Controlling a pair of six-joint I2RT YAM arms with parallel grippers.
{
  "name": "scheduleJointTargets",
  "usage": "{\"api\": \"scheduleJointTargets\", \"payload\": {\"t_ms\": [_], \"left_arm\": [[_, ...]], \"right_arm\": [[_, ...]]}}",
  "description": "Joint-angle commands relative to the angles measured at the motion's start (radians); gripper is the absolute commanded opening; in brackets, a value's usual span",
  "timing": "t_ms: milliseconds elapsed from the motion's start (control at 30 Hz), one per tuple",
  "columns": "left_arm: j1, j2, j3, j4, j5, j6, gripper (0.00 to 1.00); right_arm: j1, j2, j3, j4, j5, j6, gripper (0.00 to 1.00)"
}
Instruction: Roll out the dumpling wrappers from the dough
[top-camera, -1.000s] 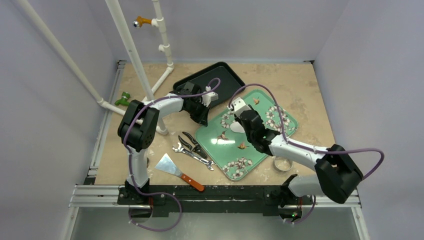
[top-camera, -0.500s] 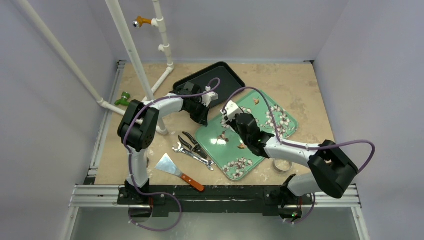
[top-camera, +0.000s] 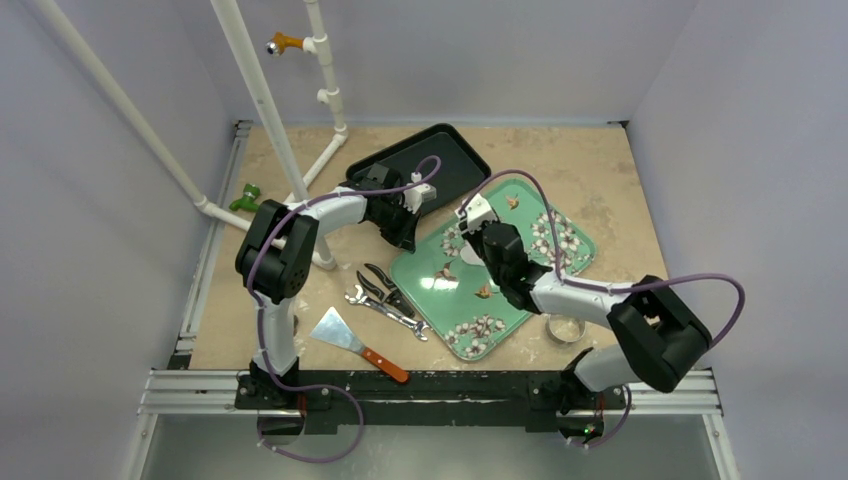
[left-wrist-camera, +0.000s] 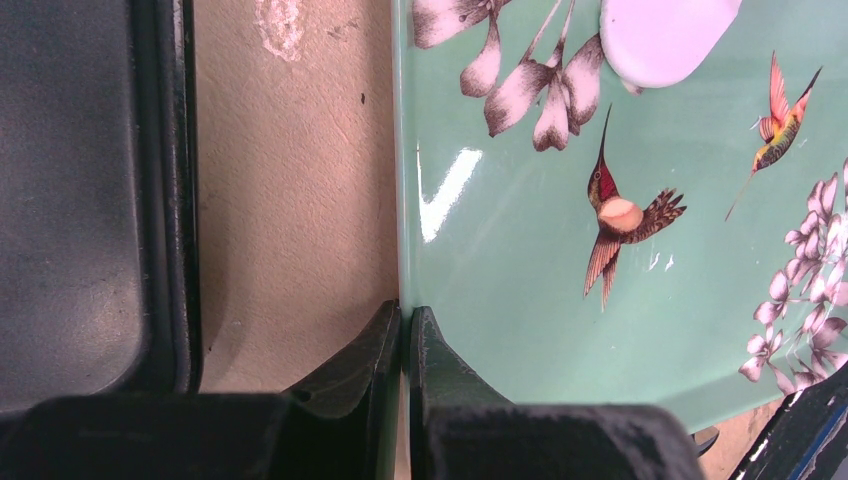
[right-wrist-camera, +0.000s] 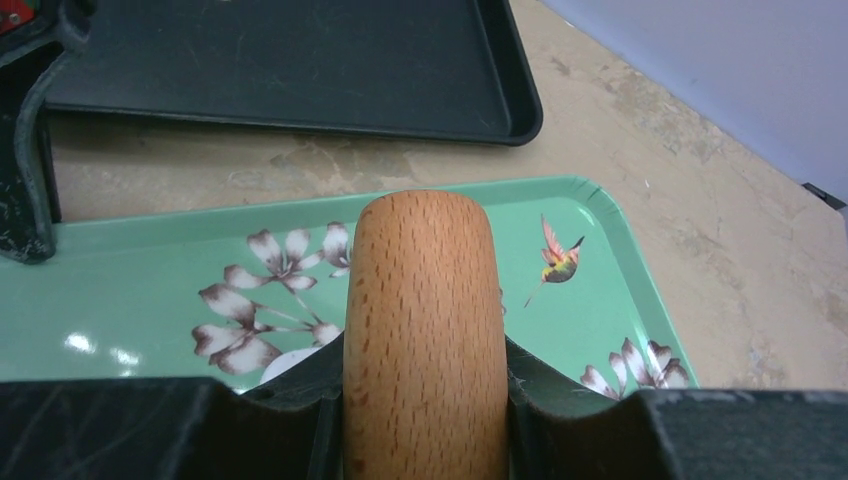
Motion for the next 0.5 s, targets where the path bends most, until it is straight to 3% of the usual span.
{"api": "scheduleJointTargets", "payload": {"t_ms": [0,467], "left_arm": [[0.019,0.002,0.010,0.001,-0.006,0.017,0.00],[0.018,0.002,0.010,0.003,-0.006,0.017,0.00]], "right_arm": [[-0.061,0.097,-0.024,-0.225,0.111,0.068,0.00],[-0.070,0.110,-0.004,-0.255,0.206,0.074,0.00]]}}
